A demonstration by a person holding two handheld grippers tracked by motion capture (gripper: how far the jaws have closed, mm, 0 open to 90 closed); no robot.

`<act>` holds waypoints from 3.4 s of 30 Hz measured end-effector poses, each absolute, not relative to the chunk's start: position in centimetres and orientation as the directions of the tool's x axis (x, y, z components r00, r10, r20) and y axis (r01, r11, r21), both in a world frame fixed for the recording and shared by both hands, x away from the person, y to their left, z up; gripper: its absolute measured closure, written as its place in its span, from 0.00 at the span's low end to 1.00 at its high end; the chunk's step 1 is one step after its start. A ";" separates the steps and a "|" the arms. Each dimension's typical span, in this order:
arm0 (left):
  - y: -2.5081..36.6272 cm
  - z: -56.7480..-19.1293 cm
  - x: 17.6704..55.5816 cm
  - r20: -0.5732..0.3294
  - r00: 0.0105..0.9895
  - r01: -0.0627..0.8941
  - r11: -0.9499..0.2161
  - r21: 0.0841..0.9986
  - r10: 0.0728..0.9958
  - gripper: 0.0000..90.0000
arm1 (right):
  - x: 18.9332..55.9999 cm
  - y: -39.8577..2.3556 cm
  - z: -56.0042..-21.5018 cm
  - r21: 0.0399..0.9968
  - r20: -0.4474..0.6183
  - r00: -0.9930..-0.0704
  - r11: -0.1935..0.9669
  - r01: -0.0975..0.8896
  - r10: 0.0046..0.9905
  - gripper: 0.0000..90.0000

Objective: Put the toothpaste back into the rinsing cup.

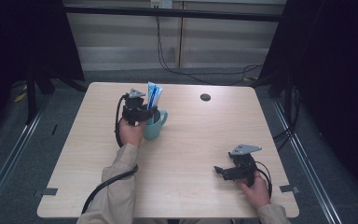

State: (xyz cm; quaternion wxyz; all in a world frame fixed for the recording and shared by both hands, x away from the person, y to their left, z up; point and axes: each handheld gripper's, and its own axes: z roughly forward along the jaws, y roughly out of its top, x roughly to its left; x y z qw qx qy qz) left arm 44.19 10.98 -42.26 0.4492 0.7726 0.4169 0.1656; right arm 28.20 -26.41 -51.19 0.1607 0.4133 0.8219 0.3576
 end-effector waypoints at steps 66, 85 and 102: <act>11.5 -40.9 44.3 -0.104 0.597 0.503 -0.270 0.821 0.796 0.23 | 28.2 -26.4 -51.2 0.721 0.032 -0.607 0.402 0.564 0.794 0.14; 12.0 -40.3 43.7 -0.099 0.601 0.495 -0.272 0.825 0.793 0.19 | 28.2 -26.4 -51.2 0.721 0.031 -0.607 0.403 0.564 0.794 0.14; 12.8 -40.2 42.8 -0.110 0.615 0.504 -0.283 0.816 0.781 0.18 | 28.2 -26.4 -51.2 0.721 0.030 -0.608 0.404 0.563 0.794 0.14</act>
